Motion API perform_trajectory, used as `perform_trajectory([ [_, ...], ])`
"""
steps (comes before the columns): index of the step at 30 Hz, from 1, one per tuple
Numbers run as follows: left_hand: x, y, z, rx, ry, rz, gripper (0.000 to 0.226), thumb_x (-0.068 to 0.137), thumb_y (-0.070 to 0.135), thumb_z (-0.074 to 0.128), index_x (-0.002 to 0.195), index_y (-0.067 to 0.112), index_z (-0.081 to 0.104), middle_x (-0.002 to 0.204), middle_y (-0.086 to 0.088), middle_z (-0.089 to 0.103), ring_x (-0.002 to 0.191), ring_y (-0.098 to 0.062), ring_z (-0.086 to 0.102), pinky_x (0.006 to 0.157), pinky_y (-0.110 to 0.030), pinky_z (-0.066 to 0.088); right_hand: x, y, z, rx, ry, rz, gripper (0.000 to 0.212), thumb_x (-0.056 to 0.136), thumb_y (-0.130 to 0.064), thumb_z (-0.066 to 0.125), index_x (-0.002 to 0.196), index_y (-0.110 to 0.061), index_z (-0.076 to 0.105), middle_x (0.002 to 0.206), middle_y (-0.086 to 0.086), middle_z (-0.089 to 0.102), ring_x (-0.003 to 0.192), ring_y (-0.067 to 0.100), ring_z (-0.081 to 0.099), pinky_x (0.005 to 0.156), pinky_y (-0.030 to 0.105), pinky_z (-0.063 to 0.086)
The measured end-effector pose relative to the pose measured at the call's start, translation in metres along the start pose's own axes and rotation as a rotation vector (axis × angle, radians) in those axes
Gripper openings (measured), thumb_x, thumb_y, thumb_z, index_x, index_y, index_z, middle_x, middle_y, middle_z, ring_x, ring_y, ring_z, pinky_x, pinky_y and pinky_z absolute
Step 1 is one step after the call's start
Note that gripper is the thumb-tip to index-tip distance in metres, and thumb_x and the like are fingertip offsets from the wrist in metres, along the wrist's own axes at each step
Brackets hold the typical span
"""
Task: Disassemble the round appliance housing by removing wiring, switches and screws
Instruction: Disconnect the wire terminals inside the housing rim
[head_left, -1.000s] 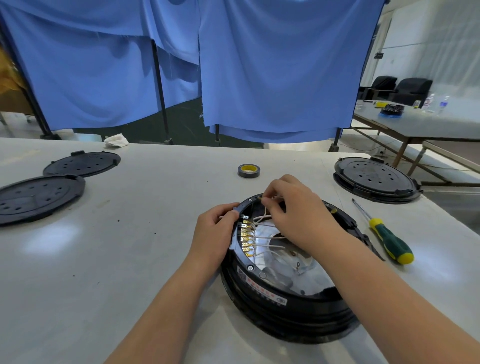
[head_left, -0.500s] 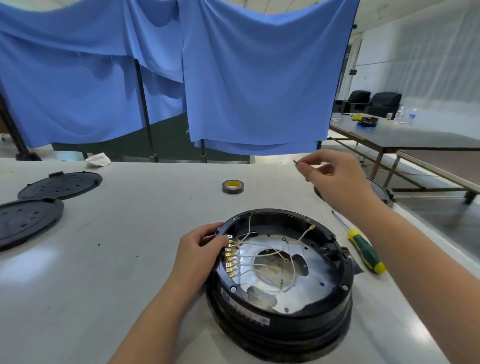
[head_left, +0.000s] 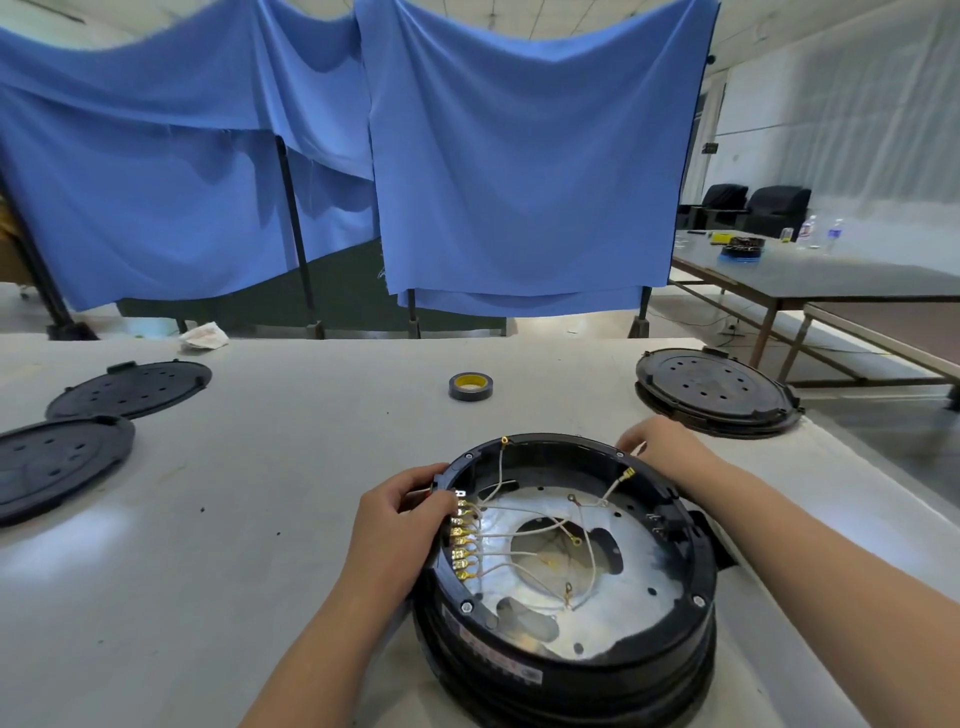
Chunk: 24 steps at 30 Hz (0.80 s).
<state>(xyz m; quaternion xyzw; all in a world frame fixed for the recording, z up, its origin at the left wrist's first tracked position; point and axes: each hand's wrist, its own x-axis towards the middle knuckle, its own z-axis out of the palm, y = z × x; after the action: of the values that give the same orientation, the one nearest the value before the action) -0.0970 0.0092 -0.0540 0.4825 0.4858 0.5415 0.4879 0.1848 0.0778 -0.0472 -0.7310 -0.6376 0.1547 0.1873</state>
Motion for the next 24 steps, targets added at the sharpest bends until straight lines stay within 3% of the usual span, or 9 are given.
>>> perform_trajectory([
  [7, 0.003, -0.003, -0.001, 0.014, 0.005, 0.011, 0.029, 0.080, -0.003, 0.064, 0.086, 0.024, 0.073, 0.068, 0.006, 0.074, 0.057, -0.003, 0.067, 0.049, -0.013, 0.049, 0.013, 0.004, 0.006, -0.040, -0.001, -0.036, 0.028, 0.078, -0.011, 0.065, 0.058, -0.030, 0.062, 0.063, -0.006, 0.061, 0.076, 0.024, 0.061, 0.078, 0.037, 0.053],
  [11, 0.003, -0.004, -0.001, 0.011, 0.011, -0.001, 0.028, 0.080, -0.003, 0.064, 0.090, 0.022, 0.073, 0.076, -0.002, 0.074, 0.060, -0.007, 0.068, 0.050, -0.016, 0.050, 0.020, 0.003, 0.008, -0.036, 0.025, -0.037, 0.016, 0.080, -0.013, 0.066, 0.071, -0.025, 0.069, 0.075, -0.003, 0.065, 0.083, 0.022, 0.063, 0.077, 0.032, 0.051],
  [16, 0.004, -0.006, -0.001, 0.024, 0.022, 0.008, 0.028, 0.080, -0.002, 0.064, 0.089, 0.023, 0.073, 0.073, 0.003, 0.074, 0.061, -0.004, 0.068, 0.050, -0.013, 0.048, 0.017, 0.002, 0.000, 0.045, 0.088, -0.091, 0.005, 0.081, -0.017, 0.069, 0.084, -0.020, 0.072, 0.086, -0.004, 0.067, 0.079, 0.013, 0.059, 0.074, 0.027, 0.044],
  [21, 0.003, -0.005, 0.000, 0.020, 0.022, 0.015, 0.028, 0.080, -0.002, 0.064, 0.086, 0.024, 0.073, 0.072, 0.005, 0.074, 0.061, -0.001, 0.067, 0.050, -0.012, 0.048, -0.012, -0.033, -0.025, 0.222, 0.255, -0.182, 0.011, 0.088, -0.020, 0.060, 0.092, -0.022, 0.071, 0.094, -0.007, 0.067, 0.081, 0.005, 0.059, 0.066, 0.020, 0.042],
  [24, 0.003, -0.005, 0.000, 0.019, 0.020, 0.018, 0.028, 0.080, -0.001, 0.064, 0.085, 0.025, 0.072, 0.076, 0.004, 0.074, 0.063, -0.002, 0.068, 0.053, -0.013, 0.049, -0.049, -0.069, -0.025, 0.295, 0.284, -0.331, 0.012, 0.088, -0.018, 0.059, 0.093, -0.023, 0.069, 0.093, -0.009, 0.066, 0.084, 0.005, 0.060, 0.072, 0.017, 0.044],
])
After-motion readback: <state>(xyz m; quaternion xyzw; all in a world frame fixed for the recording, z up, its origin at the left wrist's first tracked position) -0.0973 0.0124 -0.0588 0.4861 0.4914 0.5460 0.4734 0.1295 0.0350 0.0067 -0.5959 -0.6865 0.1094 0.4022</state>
